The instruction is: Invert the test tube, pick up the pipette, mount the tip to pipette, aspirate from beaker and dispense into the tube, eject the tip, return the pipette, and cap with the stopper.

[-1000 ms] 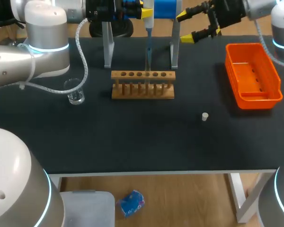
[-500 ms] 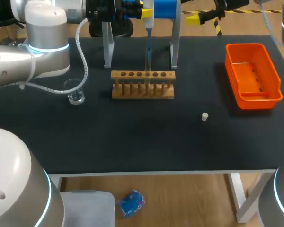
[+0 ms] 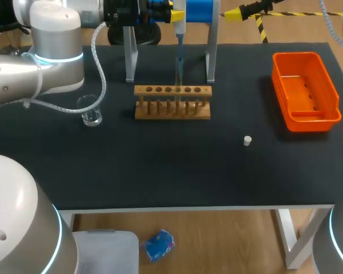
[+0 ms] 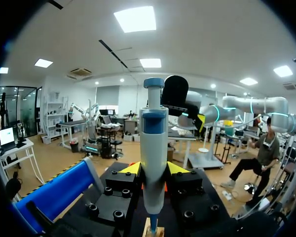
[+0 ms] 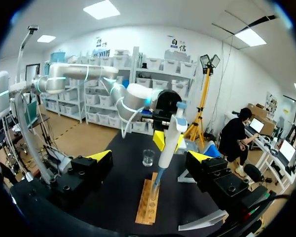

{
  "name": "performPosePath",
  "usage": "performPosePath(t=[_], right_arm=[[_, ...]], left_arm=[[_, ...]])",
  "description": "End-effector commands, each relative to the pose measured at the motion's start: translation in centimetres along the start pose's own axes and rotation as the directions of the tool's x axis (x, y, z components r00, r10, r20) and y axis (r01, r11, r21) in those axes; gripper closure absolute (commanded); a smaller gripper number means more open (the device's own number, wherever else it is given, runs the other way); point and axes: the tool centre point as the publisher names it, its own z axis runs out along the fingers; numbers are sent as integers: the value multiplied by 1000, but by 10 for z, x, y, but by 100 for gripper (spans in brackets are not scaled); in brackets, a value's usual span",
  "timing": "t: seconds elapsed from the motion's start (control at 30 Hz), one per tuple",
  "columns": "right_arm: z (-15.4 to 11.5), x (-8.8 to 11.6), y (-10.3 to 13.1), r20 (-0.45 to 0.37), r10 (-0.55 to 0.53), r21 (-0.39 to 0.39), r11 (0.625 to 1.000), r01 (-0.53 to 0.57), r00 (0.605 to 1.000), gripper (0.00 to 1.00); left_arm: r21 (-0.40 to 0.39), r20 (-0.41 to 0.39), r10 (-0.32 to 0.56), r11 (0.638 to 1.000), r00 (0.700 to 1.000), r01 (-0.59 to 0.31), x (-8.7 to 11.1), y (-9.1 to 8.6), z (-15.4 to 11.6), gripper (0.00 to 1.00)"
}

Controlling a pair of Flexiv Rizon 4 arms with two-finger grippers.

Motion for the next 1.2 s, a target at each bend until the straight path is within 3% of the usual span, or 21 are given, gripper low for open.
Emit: performPosePath(t=[0.03,0.23,0.27,0.33,0.4,0.47,0.5,0.77,1.2], right_arm=[[-2,-7,9,-27,6,-31,999,-6,1000,0],[2,-8,34,-65,1,-59,998,-4,998,0],[3,-8,38,-72,1,-64,998,-5,997,16],[6,-8,45,-77,0,-64,998,-4,997,57],[8,-8,52,-88,-6,-70,998,-1,996,68],[11,-11,58,-83,-7,-75,997,1,996,96],[12,-12,61,-85,-10,-77,997,3,996,100],[28,-24,82,-108,6,-132,991,-20,994,100],[60,-51,88,-127,37,-222,973,-64,991,100]], left_arm=[[1,2,1,1000,1000,-1,0,0,1,100],[1,2,1,1000,1000,-1,0,0,1,100],[1,2,1,1000,1000,-1,0,0,1,100],[1,2,1,1000,1000,-1,0,0,1,100],[1,2,1,1000,1000,-1,0,0,1,100],[1,2,1,1000,1000,-1,0,0,1,100],[1,2,1,1000,1000,-1,0,0,1,100],[1,2,1,1000,1000,-1,0,0,1,100],[1,2,1,1000,1000,-1,0,0,1,100]])
